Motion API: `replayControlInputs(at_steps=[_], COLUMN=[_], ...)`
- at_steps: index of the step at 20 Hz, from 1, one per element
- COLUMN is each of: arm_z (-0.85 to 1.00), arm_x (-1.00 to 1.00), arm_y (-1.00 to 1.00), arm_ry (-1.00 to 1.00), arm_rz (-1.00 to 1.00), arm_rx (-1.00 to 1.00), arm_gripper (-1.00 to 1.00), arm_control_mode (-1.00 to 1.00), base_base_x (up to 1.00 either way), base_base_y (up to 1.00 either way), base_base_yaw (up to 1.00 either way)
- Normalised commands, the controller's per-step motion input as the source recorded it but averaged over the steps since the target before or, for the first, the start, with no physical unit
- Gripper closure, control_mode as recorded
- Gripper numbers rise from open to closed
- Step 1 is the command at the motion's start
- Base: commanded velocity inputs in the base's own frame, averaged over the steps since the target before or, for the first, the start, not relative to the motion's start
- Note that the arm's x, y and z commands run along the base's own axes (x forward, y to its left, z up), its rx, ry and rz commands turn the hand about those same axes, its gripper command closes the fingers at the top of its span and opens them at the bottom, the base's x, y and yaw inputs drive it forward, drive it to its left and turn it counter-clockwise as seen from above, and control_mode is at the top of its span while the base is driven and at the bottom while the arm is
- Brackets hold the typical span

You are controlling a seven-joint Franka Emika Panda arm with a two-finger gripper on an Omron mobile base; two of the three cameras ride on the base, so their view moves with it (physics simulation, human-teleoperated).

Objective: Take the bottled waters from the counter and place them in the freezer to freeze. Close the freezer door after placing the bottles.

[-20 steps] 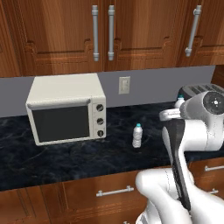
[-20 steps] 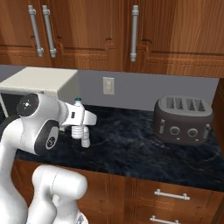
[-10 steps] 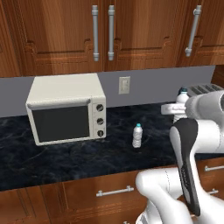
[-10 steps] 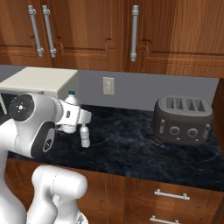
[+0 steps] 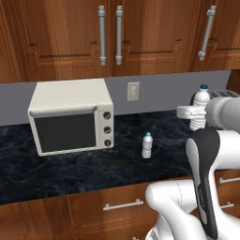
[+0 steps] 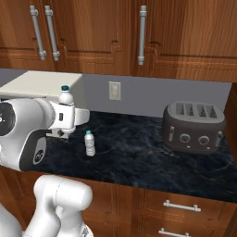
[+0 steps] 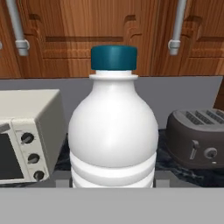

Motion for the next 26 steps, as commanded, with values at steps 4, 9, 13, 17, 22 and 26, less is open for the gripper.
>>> replayControlInputs(at_steps=[4,9,13,17,22,26], arm_z=[-0.1,0.0,0.0,0.0,0.0,0.0], arm_x=[0.0,0.0,-0.01,-0.04,0.0,0.0], arm_y=[0.04,0.0,0.0,0.0,0.0,0.0], arm_ry=[-0.08,0.0,0.0,0.0,0.0,0.0], arm_rz=[0.0,0.0,0.0,0.0,0.0,0.0], arm_rx=[-0.1,0.0,0.0,0.0,0.0,0.0], arm_gripper=[1.0,1.0,1.0,1.0,1.0,1.0], arm_control_mode=[-1.0,-1.0,-1.0,1.0,1.0,1.0], base_base_x=[0.0,0.0,0.0,-0.34,-0.81,-0.8], base_base_y=[0.0,0.0,0.0,0.0,0.0,-0.03], base_base_yaw=[0.0,0.0,0.0,0.0,-0.05,-0.06])
